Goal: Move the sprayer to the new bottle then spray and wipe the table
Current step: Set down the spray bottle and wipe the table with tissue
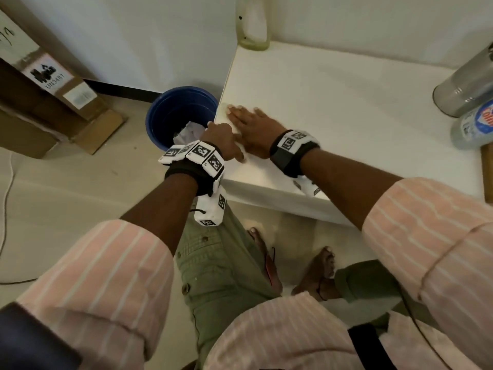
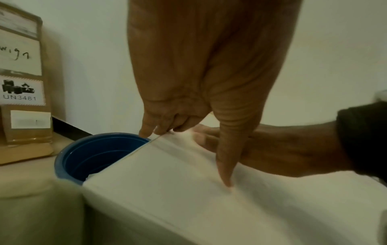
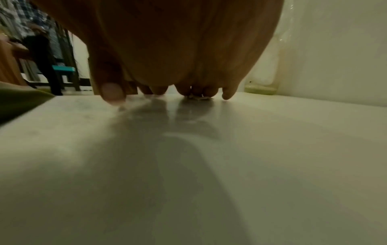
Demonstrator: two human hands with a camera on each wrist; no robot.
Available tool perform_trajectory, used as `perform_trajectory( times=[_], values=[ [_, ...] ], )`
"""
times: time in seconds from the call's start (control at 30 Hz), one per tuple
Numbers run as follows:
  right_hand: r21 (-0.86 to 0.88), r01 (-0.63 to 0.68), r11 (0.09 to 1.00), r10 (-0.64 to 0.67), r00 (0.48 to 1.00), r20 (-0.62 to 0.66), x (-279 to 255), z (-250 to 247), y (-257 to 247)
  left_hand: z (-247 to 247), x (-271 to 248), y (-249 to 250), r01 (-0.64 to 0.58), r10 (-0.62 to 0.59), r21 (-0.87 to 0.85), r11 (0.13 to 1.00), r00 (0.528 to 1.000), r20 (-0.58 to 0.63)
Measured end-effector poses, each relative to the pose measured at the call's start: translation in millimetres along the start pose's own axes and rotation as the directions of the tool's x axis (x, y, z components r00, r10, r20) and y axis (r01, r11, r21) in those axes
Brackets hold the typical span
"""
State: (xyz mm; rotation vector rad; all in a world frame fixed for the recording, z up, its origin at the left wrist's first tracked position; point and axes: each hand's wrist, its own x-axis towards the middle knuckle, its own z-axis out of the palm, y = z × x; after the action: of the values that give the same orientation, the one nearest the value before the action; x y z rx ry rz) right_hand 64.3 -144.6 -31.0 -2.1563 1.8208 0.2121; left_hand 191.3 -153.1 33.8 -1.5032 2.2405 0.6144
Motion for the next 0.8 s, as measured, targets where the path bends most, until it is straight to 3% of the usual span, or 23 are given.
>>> perform_trajectory(
  times=[0.03, 0.1, 0.13, 0.2, 0.27, 0.33, 0.4, 0.5, 0.6, 0.67, 0.7, 0.77, 0.8],
  values=[
    [0.05, -0.117, 0.992, 0.119, 0.993, -0.026, -5.0, -0.1, 14.7, 1.1, -1.8, 0.4, 0.008, -0.008, -0.02, 1.0, 1.0, -0.014],
    [0.161, -0.403, 0.901, 0.414, 0.909, -0.041, -15.7, 3.1, 36.2, 2.7, -5.7, 1.3, 0.018, -0.021, -0.055, 0.998, 0.999, -0.043],
    [0.195, -0.482, 0.854, 0.498, 0.866, -0.038, -18.7, 4.9, 36.5, 2.3, -7.5, 2.3, 0.038, -0.044, -0.078, 0.996, 0.996, -0.072],
    [0.244, -0.518, 0.82, 0.538, 0.843, -0.018, -19.5, 7.6, 14.5, 2.3, -8.1, 4.3, 0.094, -0.12, -0.207, 0.974, 0.986, -0.115],
    [0.287, -0.427, 0.857, 0.451, 0.892, -0.018, -14.4, 12.1, -19.0, -0.6, -6.7, 2.9, 0.137, -0.203, -0.388, 0.911, 0.97, -0.133],
    [0.245, -0.236, 0.94, 0.251, 0.967, -0.034, -10.2, 17.0, -53.2, -1.8, 1.3, -7.0, 0.172, -0.277, -0.485, 0.858, 0.948, -0.154],
    [0.179, -0.035, 0.983, 0.04, 0.999, -0.026, -12.5, 22.5, -79.5, -4.0, 1.7, -18.0, 0.228, -0.354, -0.513, 0.828, 0.921, -0.163],
    [-0.004, 0.215, 0.977, -0.215, 0.977, 0.002, -37.6, 31.8, -96.3, -1.4, -4.1, -30.0, 0.255, -0.4, -0.516, 0.818, 0.896, -0.192],
    [-0.14, 0.302, 0.943, -0.312, 0.949, -0.054, -64.9, 41.5, -74.7, 5.7, -11.1, -33.9, 0.245, -0.366, -0.483, 0.841, 0.914, -0.174],
    [-0.059, 0.156, 0.986, -0.162, 0.979, -0.126, -76.6, 46.1, -48.0, 13.3, -8.6, -34.9, 0.25, -0.37, -0.488, 0.836, 0.914, -0.165],
    [0.038, 0.004, 0.999, 0.002, 0.987, -0.16, -80.3, 47.9, -34.7, 17.3, -3.9, -34.8, 0.257, -0.38, -0.484, 0.836, 0.909, -0.174],
    [0.196, -0.287, 0.938, 0.321, 0.931, -0.172, -82.8, 48.5, -21.3, 35.4, 24.1, -45.0, 0.233, -0.387, -0.516, 0.824, 0.897, -0.214],
    [0.24, -0.369, 0.898, 0.412, 0.897, -0.159, -81.2, 49.3, -24.8, 46.4, 42.5, -52.0, 0.199, -0.359, -0.508, 0.838, 0.902, -0.238]
  ],
)
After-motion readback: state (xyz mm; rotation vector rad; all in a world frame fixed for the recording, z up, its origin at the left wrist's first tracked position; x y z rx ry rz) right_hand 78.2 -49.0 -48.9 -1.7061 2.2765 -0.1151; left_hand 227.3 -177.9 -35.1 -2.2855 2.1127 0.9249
